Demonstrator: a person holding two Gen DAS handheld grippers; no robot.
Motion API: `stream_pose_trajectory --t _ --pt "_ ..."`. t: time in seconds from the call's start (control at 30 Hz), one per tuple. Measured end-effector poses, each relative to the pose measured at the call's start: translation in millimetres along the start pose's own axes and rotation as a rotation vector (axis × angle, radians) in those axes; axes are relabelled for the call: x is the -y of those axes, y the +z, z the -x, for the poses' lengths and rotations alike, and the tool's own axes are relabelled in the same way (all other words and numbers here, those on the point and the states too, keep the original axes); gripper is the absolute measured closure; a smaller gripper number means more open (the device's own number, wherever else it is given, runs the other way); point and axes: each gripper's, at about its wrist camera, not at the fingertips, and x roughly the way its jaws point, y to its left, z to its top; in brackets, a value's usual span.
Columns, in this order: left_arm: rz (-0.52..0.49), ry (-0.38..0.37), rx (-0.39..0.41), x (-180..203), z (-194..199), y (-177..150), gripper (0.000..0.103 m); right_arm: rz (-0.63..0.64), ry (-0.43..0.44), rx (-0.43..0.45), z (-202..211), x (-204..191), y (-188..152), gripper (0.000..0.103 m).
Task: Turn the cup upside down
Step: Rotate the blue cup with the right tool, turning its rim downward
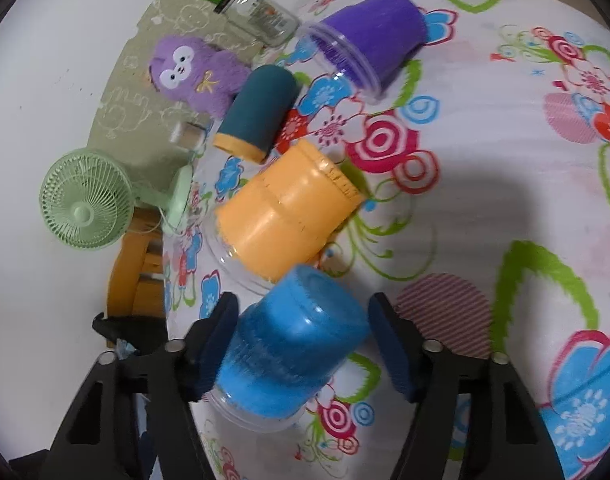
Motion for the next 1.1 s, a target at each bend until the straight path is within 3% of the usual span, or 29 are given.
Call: stream_pose_trajectory --t 0.1,0.23,0.37,0.43,0.57,0.63,0.8,1.03,1.1 --pt "-0.036 -0.06 -0.066 4.8 -8.1 0.3 0.004 0.02 0.021 -0.015 -1.7 -4.6 2.2 0.045" --pt "-0.101 -0.028 -0.104 10.7 -18.7 1.3 0.004 0.062 0.021 -0.009 1.6 -11.7 3.7 0.054" --pt "-0.152 -0.053 -0.165 13.2 -35.4 5.4 0.004 0.011 0.023 -0.023 1.8 -4.5 2.1 0.054" --pt "-0.222 -0.069 -0.209 17.8 -43.6 8.2 0.004 -0.041 -0.004 -0.015 6.6 1.7 -2.1 0.04" --pt "-0.331 -0.056 -0.226 24.7 -46.2 12.5 0.004 -0.095 -0.036 0.053 19.7 6.1 -11.2 0.032" --pt "-0.37 -0.07 -0.236 26.0 -47.5 14.5 0.004 -0.164 -0.043 0.063 23.7 11.5 -21.1 0.019" --pt "-0.472 -0.057 -0.265 32.2 -53.7 10.1 0.004 -0.197 -0.021 0.057 13.5 5.9 -40.3 0.018" --pt "-0.441 -0.077 -0.263 24.8 -54.6 15.0 0.004 -0.239 0.025 0.099 1.4 3.7 -30.5 0.019" --pt "-0.438 -0.065 -0.269 22.4 -56.4 15.3 0.004 -0.226 0.04 0.097 -2.7 2.9 -26.9 0.024"
